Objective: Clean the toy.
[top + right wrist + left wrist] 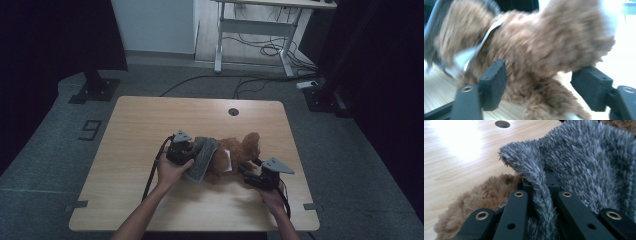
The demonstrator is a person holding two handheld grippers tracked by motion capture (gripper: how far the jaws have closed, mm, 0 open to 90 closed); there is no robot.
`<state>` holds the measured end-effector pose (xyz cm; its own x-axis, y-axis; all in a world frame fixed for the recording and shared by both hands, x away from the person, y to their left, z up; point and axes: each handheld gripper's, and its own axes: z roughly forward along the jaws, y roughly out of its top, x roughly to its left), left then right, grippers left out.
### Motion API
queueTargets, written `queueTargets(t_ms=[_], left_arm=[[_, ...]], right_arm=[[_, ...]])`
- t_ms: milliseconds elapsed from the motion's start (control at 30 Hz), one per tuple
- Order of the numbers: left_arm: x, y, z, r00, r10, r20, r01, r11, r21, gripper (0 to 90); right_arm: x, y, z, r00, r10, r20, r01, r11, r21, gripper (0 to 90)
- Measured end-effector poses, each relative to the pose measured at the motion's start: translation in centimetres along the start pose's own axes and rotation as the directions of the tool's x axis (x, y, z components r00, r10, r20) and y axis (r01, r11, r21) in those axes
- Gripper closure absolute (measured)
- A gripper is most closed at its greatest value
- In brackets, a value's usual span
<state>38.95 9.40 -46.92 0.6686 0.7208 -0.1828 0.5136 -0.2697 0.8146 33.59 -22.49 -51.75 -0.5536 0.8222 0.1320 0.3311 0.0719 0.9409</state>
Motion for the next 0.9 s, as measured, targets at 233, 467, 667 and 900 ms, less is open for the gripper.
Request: queueTargets(t_ms=[233, 467, 667, 900], left_arm=[[-1.5, -1.7, -1.1, 0.9992, 0.039, -0.002, -0.039, 0.9987, -0.031, 82.9], [-1.7, -3.1, -2.0, 0.9993, 0.002, 0.038, 0.0, 0.9982, -0.06, 82.5], [-2.3, -3.3, -2.7, 0.9967, -0.017, 0.079, 0.02, 0.999, -0.039, 82.1], [-3.3, -1.5, -3.7, 0.9974, 0.002, 0.073, -0.002, 1.0, -0.001, 81.6]], right_arm=[[-0.7, 2.2, -0.3, 0.9992, 0.04, 0.007, -0.039, 0.999, -0.009, 17.0], [0.9, 2.4, 0.3, 0.9997, 0.01, 0.023, -0.009, 0.999, -0.04, 35.8], [1.6, 0.7, -1.0, 0.999, -0.036, 0.027, 0.038, 0.998, -0.06, 54.5], [2.0, -0.7, -1.8, 0.9931, -0.109, 0.041, 0.111, 0.993, -0.048, 59.2]])
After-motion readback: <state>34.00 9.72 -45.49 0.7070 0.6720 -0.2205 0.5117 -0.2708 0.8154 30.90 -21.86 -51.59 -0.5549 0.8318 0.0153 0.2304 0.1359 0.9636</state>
